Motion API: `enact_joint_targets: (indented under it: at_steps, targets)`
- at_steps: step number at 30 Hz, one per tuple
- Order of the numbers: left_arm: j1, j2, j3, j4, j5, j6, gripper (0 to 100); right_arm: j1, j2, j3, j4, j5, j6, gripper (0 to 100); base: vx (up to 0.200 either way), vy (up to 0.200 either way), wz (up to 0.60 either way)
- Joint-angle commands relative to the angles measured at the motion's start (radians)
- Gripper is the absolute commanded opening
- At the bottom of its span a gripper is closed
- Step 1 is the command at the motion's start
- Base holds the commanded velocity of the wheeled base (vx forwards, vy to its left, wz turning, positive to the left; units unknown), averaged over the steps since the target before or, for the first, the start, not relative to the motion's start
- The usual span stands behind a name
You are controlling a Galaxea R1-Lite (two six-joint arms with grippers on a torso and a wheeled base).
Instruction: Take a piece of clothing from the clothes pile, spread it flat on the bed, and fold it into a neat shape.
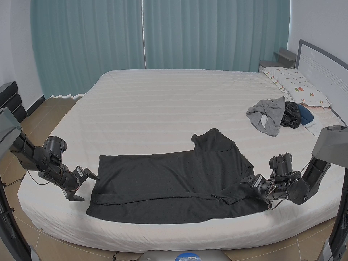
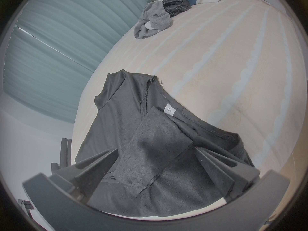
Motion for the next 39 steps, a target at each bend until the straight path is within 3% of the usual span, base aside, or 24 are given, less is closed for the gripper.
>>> enact_joint_targets:
  at_steps: [1, 6, 7, 33, 34, 39]
  targets:
    - [0.001, 0.004, 0.0, 0.0, 0.0, -0.001, 100, 0.0, 0.027, -0.019, -0.005, 0.0, 0.0, 100, 0.0, 0.0, 0.0]
    - [0.001, 0.001, -0.002, 0.0, -0.002, -0.001, 100, 0.0, 0.044, -0.03, -0.005, -0.001, -0.003, 100, 0.0, 0.0, 0.0]
    - [0.001, 0.001, -0.002, 0.0, -0.002, -0.001, 100, 0.0, 0.044, -0.03, -0.005, -0.001, -0.003, 0, 0.0, 0.0, 0.0]
    - [0.001, -0.007, 0.001, 0.0, -0.002, -0.001, 100, 0.003, -0.067, 0.069, -0.001, 0.003, 0.001, 0, 0.0, 0.0, 0.0]
    - [0.001, -0.007, 0.001, 0.0, -0.002, -0.001, 100, 0.004, -0.067, 0.07, -0.001, 0.003, 0.001, 100, 0.0, 0.0, 0.0]
    - [0.001, -0.005, 0.001, 0.0, -0.002, -0.001, 100, -0.003, -0.101, 0.069, 0.001, 0.011, 0.001, 100, 0.0, 0.0, 0.0]
